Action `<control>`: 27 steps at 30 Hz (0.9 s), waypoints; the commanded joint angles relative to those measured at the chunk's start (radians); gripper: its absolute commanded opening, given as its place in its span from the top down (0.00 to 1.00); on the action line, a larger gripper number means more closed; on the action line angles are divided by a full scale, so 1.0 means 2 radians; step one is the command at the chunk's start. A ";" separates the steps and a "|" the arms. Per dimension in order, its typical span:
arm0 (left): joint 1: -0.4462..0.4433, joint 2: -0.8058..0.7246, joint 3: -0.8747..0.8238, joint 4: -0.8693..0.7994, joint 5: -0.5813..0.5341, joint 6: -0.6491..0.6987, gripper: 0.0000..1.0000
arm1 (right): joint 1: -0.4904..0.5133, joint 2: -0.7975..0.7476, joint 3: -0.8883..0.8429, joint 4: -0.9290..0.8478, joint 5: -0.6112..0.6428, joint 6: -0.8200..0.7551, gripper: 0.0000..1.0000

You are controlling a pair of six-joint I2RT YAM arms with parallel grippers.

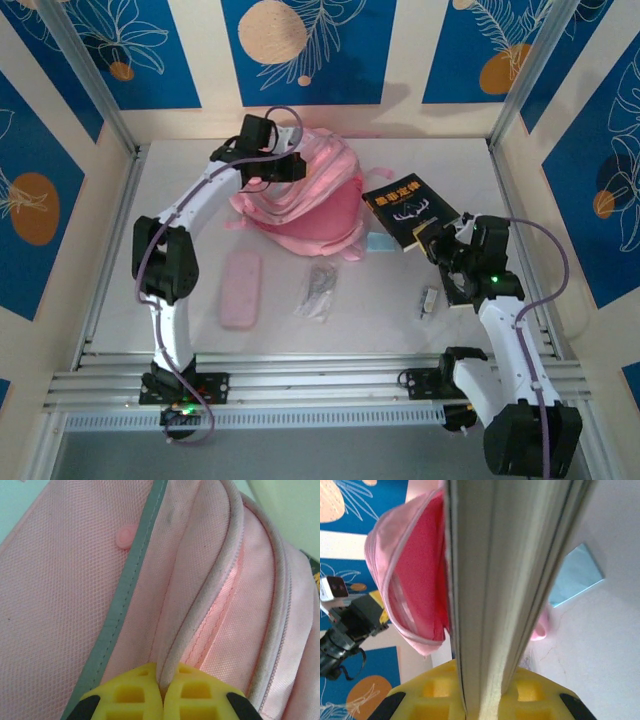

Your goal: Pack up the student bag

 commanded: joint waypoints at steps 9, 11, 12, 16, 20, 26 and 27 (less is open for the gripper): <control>0.016 -0.016 -0.019 0.125 0.107 -0.114 1.00 | 0.154 0.153 0.047 0.217 0.043 0.009 1.00; 0.019 -0.016 -0.026 0.135 0.113 -0.123 1.00 | 0.170 0.201 0.065 0.261 0.040 0.004 1.00; 0.019 -0.017 -0.028 0.138 0.114 -0.124 1.00 | 0.177 0.221 0.074 0.273 0.040 0.002 1.00; 0.021 -0.023 -0.042 0.148 0.112 -0.129 1.00 | 0.208 0.337 0.143 0.324 0.029 -0.011 1.00; 0.025 -0.031 -0.055 0.155 0.107 -0.130 1.00 | 0.233 0.451 0.207 0.376 0.045 -0.001 1.00; 0.035 -0.043 -0.072 0.170 0.104 -0.137 1.00 | 0.258 0.590 0.335 0.393 0.031 0.035 1.00; 0.036 -0.044 -0.075 0.173 0.102 -0.138 1.00 | 0.263 0.607 0.357 0.371 0.046 0.040 1.00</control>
